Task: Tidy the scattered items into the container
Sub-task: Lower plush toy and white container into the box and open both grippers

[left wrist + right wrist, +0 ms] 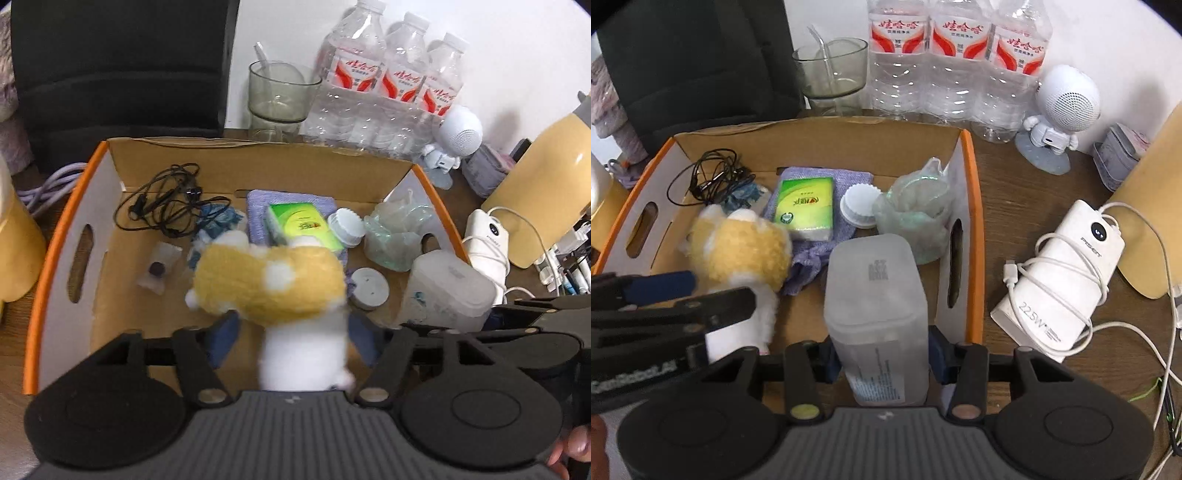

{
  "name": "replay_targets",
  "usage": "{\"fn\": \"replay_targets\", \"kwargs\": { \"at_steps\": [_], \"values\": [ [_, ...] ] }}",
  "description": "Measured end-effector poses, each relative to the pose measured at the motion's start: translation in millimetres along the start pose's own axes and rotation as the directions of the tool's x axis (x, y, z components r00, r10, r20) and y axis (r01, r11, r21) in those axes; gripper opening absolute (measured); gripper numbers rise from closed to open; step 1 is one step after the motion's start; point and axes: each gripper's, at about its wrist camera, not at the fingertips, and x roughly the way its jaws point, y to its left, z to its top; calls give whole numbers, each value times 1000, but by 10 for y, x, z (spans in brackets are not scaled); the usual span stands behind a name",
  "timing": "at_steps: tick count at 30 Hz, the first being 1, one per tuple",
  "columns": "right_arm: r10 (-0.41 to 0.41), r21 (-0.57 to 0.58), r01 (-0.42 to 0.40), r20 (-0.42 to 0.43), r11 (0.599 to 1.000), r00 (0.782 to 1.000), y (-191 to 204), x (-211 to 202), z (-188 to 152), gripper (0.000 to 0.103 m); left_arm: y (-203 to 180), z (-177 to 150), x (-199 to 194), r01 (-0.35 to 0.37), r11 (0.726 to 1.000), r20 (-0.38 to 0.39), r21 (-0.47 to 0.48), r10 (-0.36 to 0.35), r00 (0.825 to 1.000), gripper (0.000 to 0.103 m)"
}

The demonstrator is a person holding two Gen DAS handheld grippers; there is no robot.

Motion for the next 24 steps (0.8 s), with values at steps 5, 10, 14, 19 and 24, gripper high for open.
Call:
{"fn": "replay_targets", "kwargs": {
  "at_steps": [5, 10, 14, 19, 24],
  "values": [
    [18, 36, -18, 3, 999, 1000, -70, -161, 54, 56, -16, 100, -199, -30, 997, -4, 72, 31, 1000, 101],
    [36, 59, -37, 27, 998, 999, -117, -410, 150, 61, 10, 203, -432, -93, 988, -11, 122, 95, 995, 103],
    [74, 80, -72, -21, 994, 997, -117, -592, 245, 76, 78, 250, -617, -110, 988, -46, 108, 115, 992, 103],
    [90, 76, -88, -25, 993, 996, 12, -897, 262, 81, 186, 239, -841, -156, 987, -85, 32, 159, 984, 103],
    [103, 30, -104, 15, 994, 995, 201, -1148, 146, 83, 180, 118, -1028, -216, 975, -72, 42, 219, 973, 103]
  ]
}}
